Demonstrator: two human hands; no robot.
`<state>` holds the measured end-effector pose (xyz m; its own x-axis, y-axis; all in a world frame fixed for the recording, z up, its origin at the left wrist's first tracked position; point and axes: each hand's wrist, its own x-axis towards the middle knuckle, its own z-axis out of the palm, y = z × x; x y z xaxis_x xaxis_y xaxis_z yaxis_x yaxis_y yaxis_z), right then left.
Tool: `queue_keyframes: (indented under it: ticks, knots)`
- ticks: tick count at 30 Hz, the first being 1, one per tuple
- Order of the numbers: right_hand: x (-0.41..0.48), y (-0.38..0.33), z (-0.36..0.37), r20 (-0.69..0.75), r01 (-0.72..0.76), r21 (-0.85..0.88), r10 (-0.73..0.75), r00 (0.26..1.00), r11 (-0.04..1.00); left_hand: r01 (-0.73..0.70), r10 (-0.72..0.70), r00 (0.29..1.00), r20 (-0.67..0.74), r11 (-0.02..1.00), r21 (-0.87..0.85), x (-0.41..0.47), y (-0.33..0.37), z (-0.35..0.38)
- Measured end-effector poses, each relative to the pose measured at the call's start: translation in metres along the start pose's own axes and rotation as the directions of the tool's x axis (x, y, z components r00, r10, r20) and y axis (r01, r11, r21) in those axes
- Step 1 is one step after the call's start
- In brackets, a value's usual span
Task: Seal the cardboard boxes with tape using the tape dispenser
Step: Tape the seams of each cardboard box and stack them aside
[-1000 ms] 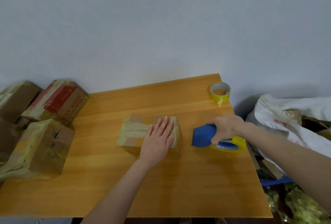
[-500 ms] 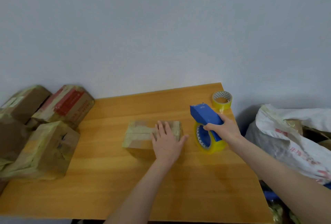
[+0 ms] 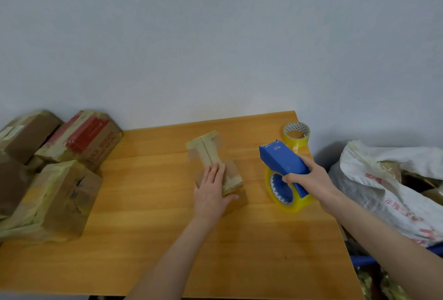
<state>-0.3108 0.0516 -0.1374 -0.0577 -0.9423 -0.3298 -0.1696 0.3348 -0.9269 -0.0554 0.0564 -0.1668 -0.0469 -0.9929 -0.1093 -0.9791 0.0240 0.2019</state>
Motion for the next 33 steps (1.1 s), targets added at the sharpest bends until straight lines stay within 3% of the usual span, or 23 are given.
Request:
queue_keyframes:
  ticks: [10,16,23,33]
  knots:
    - [0.007,-0.017,0.009,0.132,0.015,-0.030,-0.011,0.991,0.999,-0.245,0.258,0.942,0.215,0.966,-0.087,0.008,-0.034,-0.016]
    - [0.005,-0.030,0.010,0.168,0.035,-0.031,-0.030,0.985,0.999,-0.145,0.150,0.974,0.172,0.989,-0.037,0.004,-0.034,-0.015]
    - [0.009,-0.047,-0.007,0.137,-0.005,-0.065,0.014,0.990,0.998,-0.298,0.303,0.937,0.175,0.953,-0.052,-0.002,-0.008,-0.004]
    - [0.010,-0.075,-0.026,0.179,0.027,-0.016,-0.023,0.984,1.000,-0.359,0.355,0.899,0.256,0.933,-0.032,0.001,-0.003,-0.008]
